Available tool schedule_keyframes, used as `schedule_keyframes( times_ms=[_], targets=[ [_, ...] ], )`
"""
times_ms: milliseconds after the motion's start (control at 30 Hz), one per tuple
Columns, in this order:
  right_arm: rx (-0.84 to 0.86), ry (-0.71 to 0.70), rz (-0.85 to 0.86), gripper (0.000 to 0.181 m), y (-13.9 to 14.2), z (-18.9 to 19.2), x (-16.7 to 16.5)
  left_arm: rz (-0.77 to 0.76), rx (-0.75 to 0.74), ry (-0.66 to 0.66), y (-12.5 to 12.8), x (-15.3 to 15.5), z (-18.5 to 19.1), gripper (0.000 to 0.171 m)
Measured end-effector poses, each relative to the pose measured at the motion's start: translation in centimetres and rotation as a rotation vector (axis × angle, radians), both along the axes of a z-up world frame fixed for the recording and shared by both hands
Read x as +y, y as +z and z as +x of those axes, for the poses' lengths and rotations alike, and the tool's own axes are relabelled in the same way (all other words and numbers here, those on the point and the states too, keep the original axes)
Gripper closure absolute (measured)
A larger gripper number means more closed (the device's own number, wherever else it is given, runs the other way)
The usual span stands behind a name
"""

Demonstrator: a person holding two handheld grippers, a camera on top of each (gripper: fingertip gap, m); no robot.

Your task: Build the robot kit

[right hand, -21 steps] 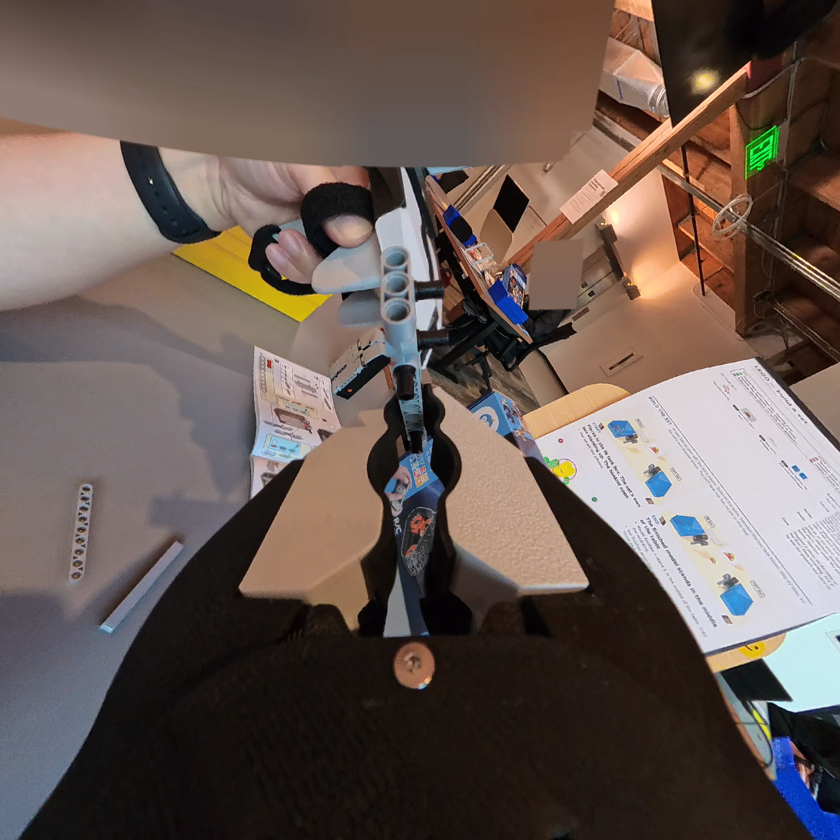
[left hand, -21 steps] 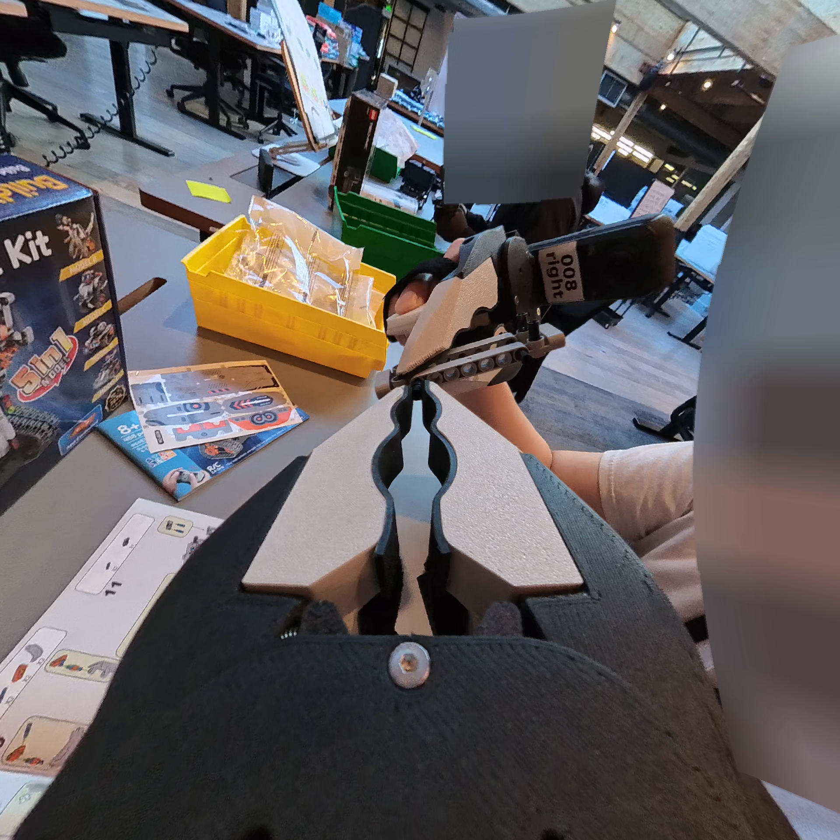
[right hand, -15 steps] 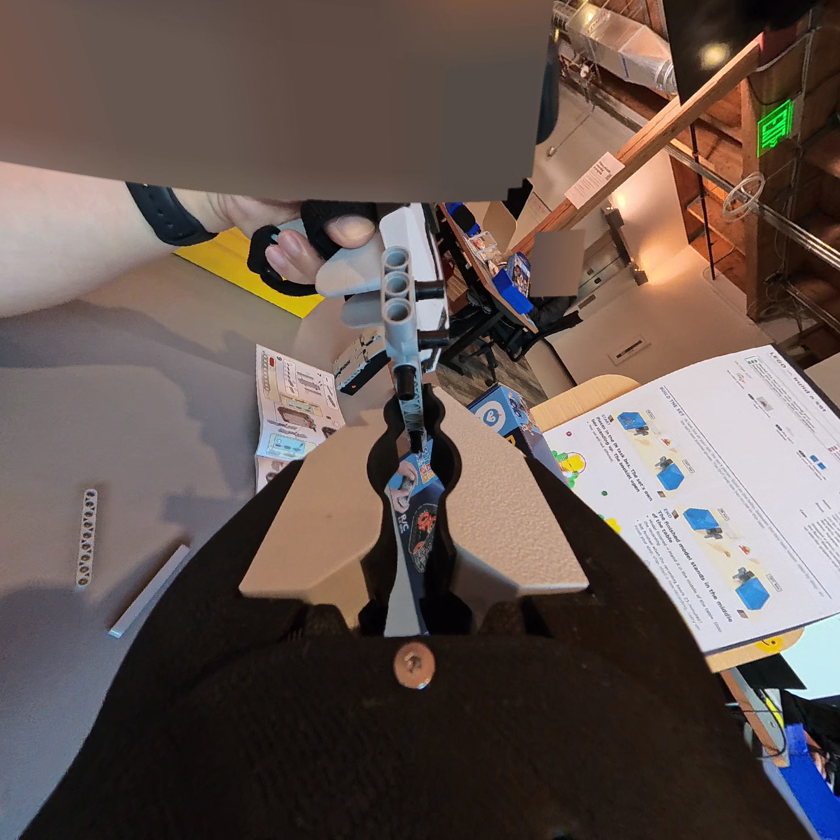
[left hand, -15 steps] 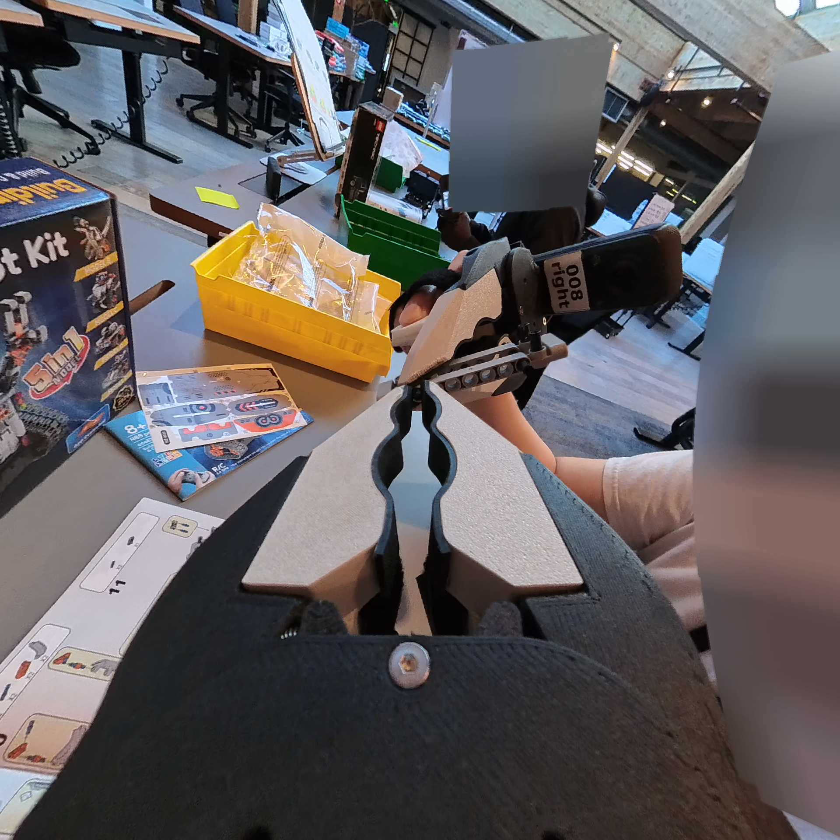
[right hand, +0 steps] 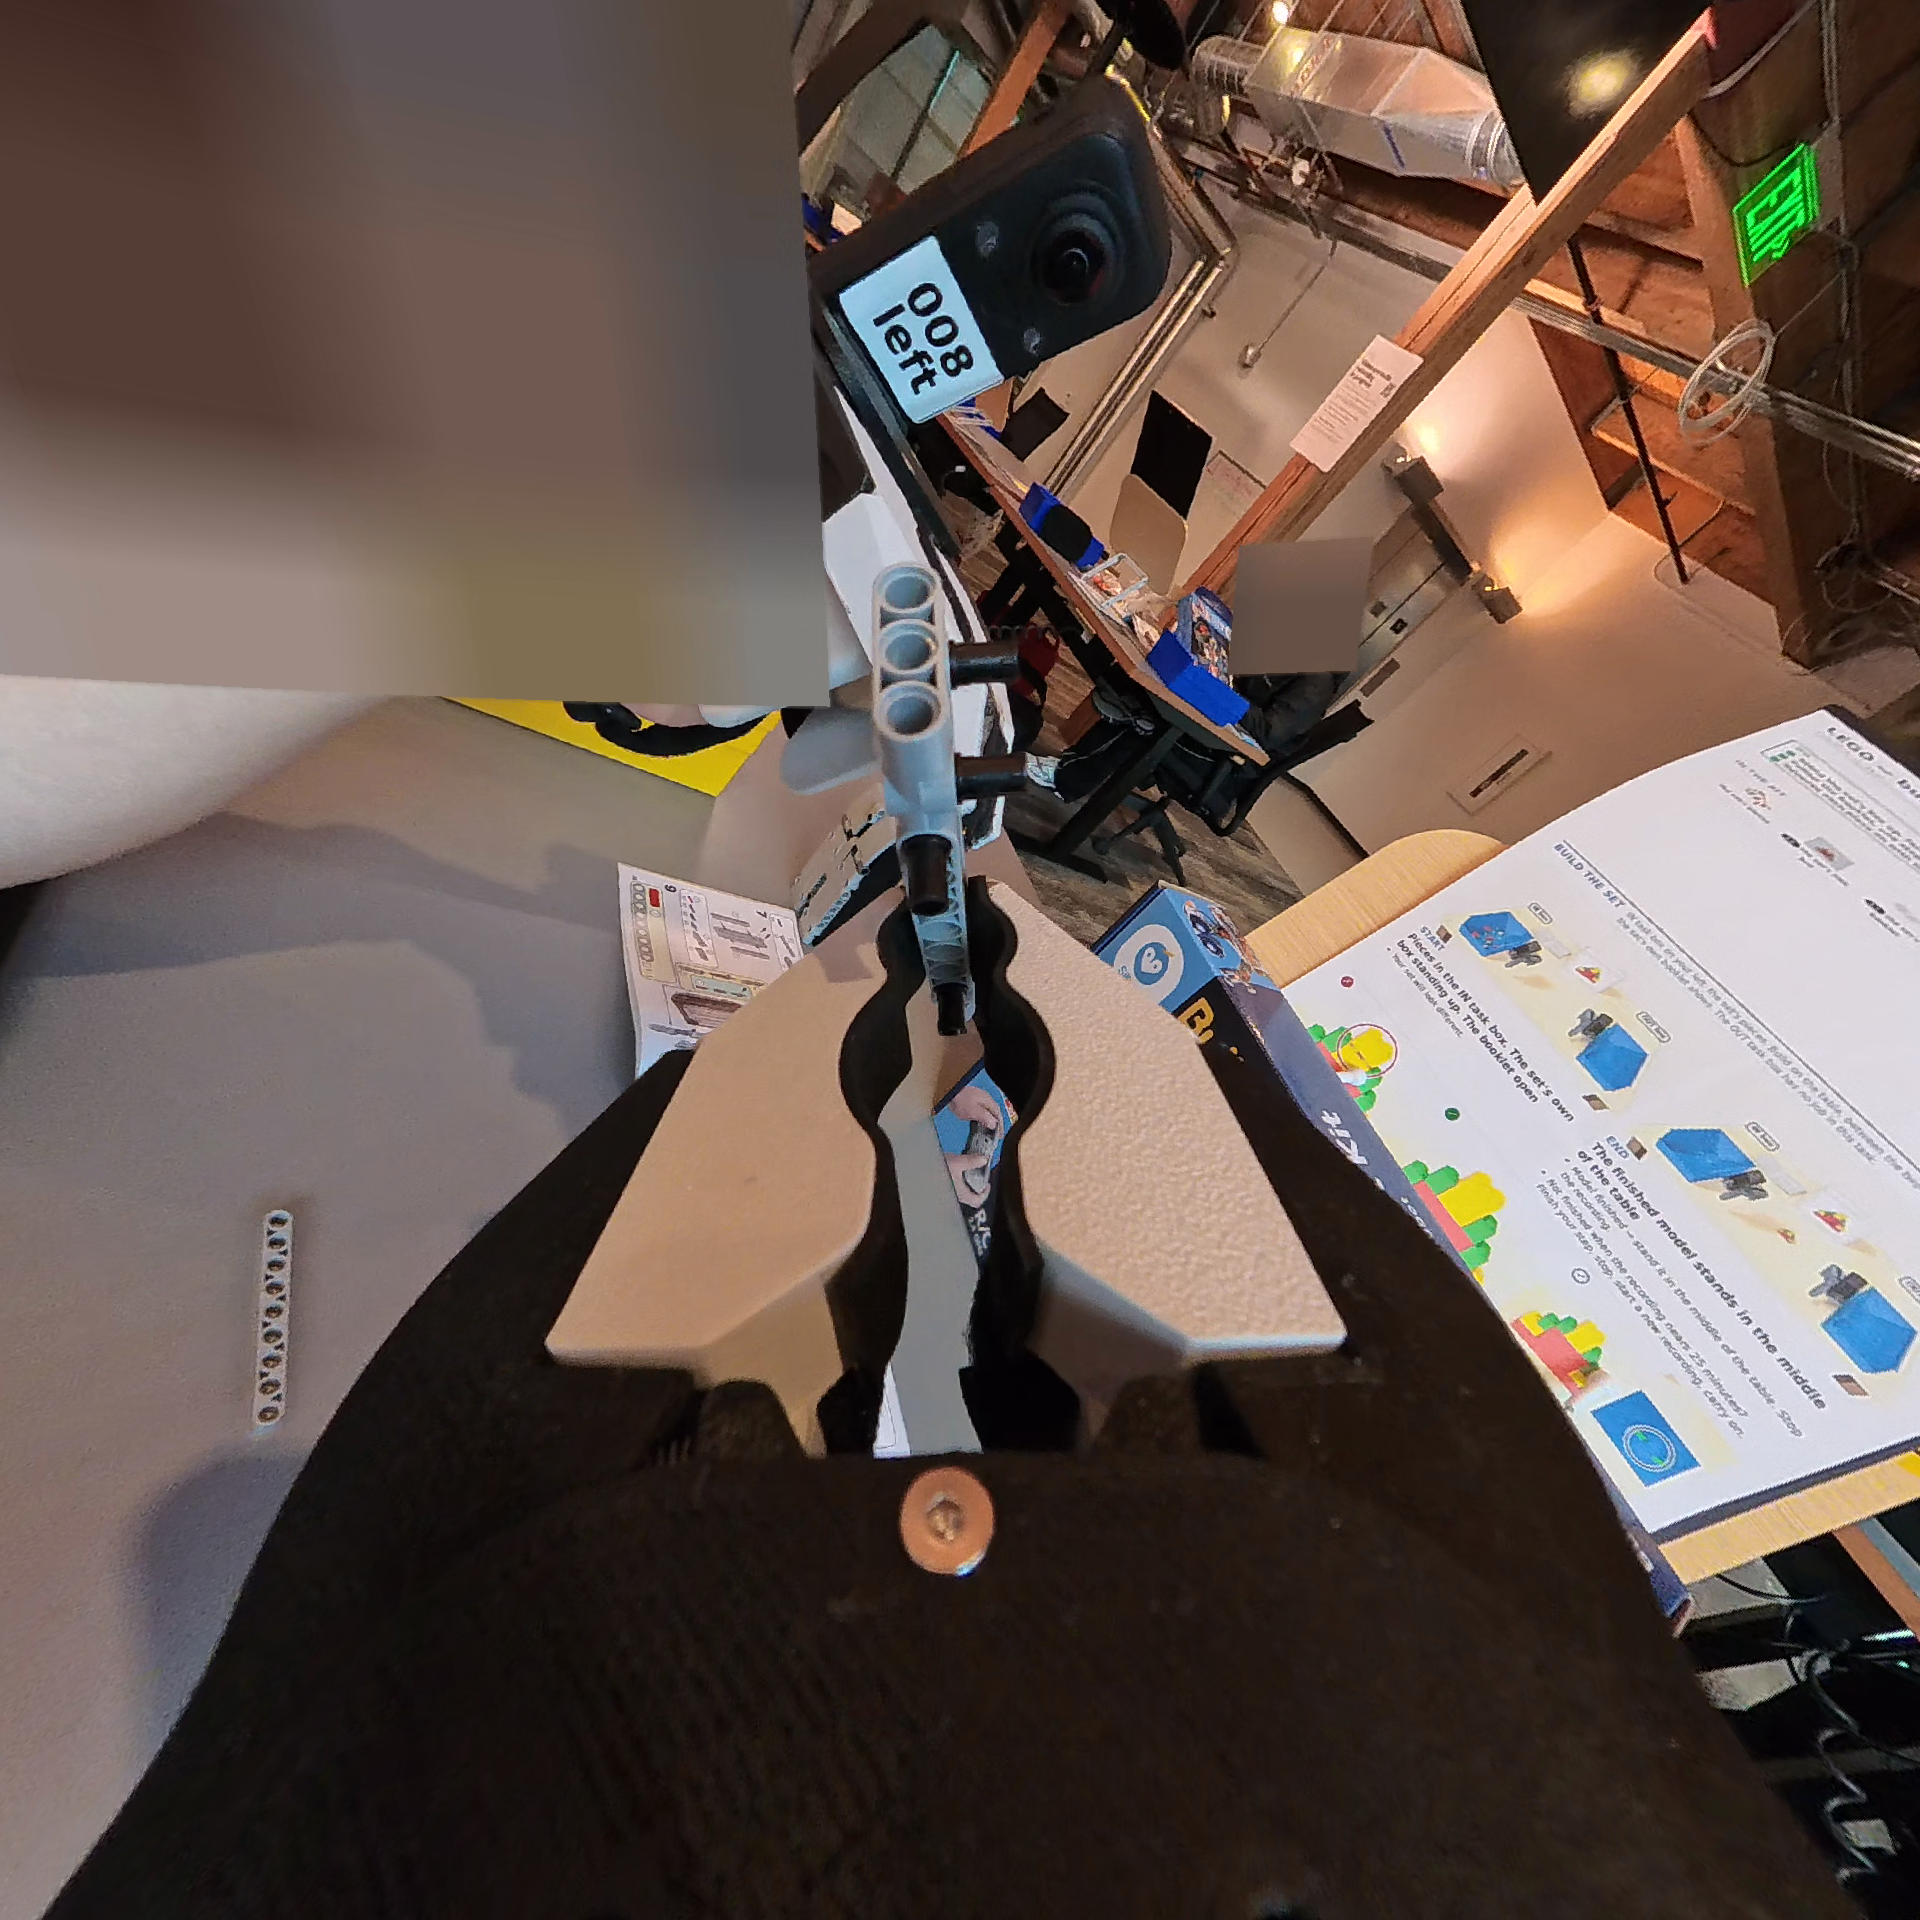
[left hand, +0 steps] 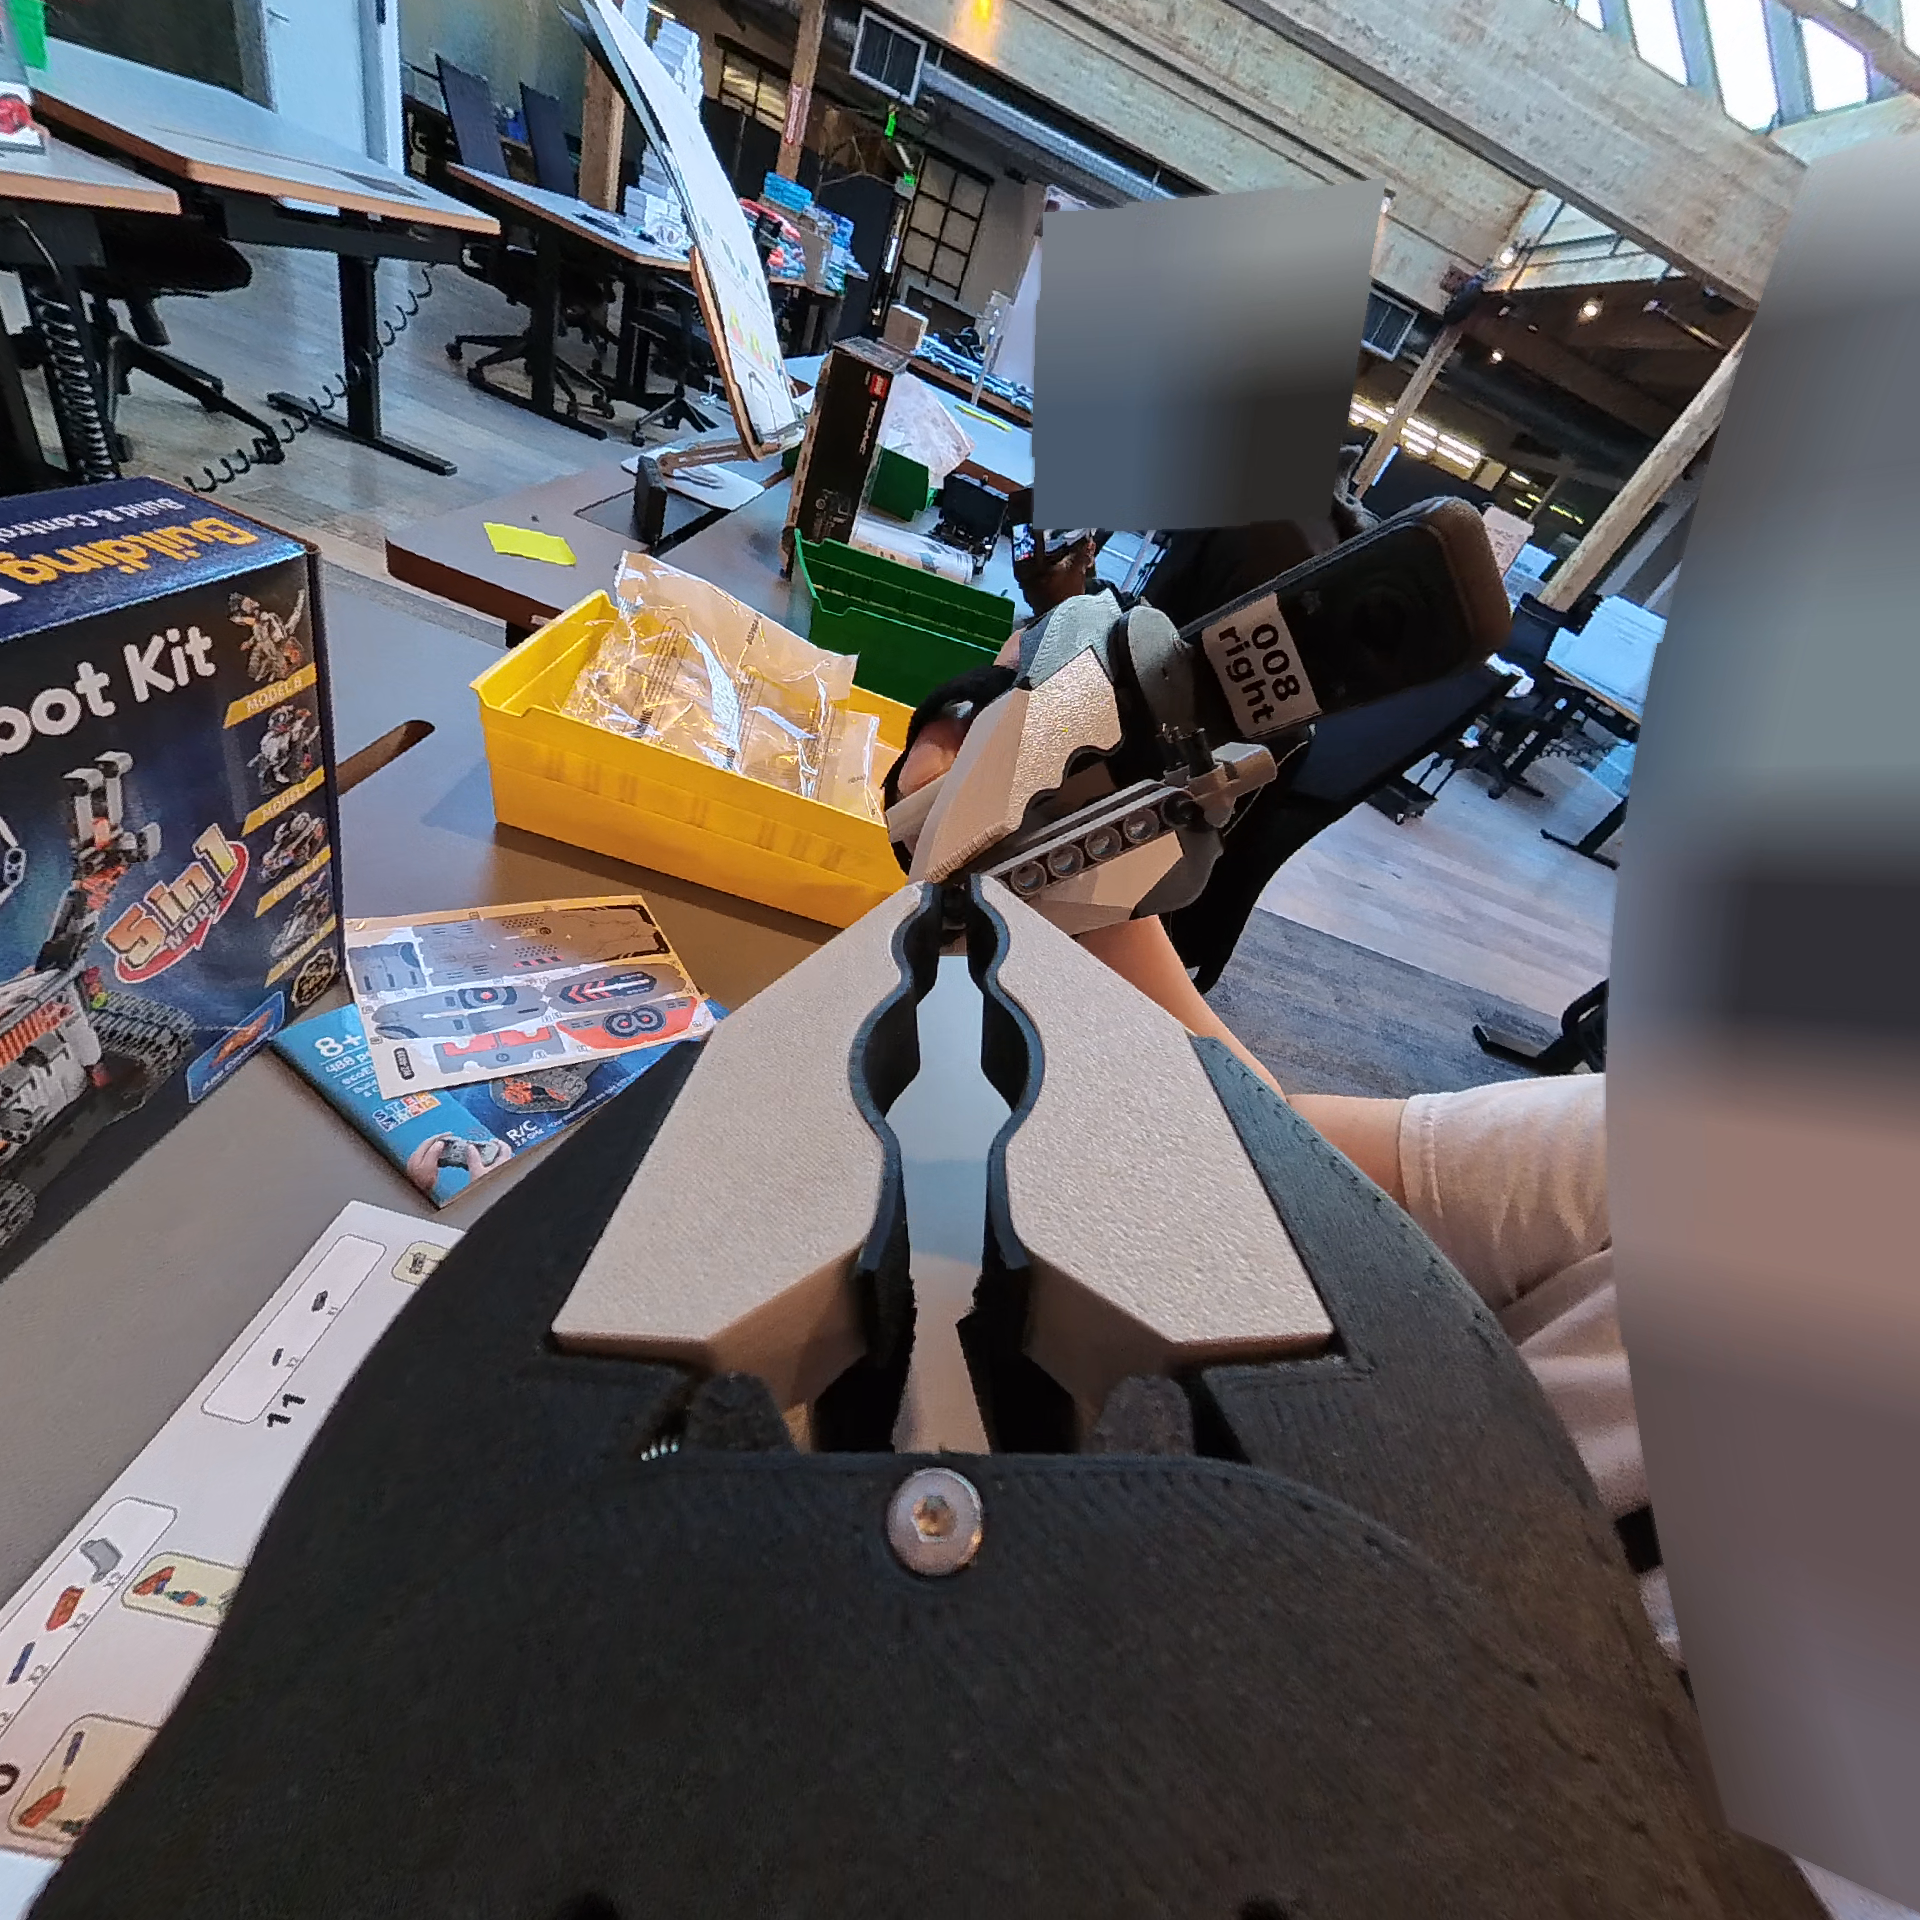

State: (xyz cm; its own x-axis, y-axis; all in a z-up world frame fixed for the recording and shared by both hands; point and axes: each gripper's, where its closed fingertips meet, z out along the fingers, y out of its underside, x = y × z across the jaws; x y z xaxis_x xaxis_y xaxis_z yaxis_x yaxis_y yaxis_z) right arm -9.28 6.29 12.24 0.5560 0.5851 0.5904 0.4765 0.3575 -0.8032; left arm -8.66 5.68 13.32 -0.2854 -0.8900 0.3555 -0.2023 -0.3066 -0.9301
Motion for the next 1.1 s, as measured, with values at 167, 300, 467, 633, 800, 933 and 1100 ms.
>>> schedule_keyframes(
  times_ms=[167,300,467,633,800,933,1100],
  targets=[
    [0.004,0.0,-0.008,0.174,-0.1,0.1,0.1,-0.01,0.007,-0.005,-0.2,0.0,0.0,0.17],
    [0.007,0.005,-0.011,0.174,-0.1,0.2,0.0,-0.018,0.013,-0.011,-0.3,0.0,0.0,0.17],
    [0.001,0.007,-0.011,0.174,-0.2,0.2,0.0,-0.021,0.015,-0.02,-0.4,-0.1,0.1,0.17],
    [0.001,0.012,-0.014,0.174,-0.2,0.3,-0.2,-0.027,0.017,-0.035,-0.5,-0.2,0.1,0.17],
    [-0.003,0.016,-0.025,0.174,-0.4,0.5,-0.2,-0.026,0.028,-0.047,-0.8,-0.4,0.2,0.17],
    [-0.01,0.016,-0.03,0.174,-0.5,0.5,-0.2,-0.032,0.038,-0.055,-1.0,-0.3,0.1,0.17],
    [-0.009,0.018,-0.018,0.174,-0.4,0.4,-0.3,-0.012,0.04,-0.06,-1.0,-0.4,0.0,0.17]
  ],
)
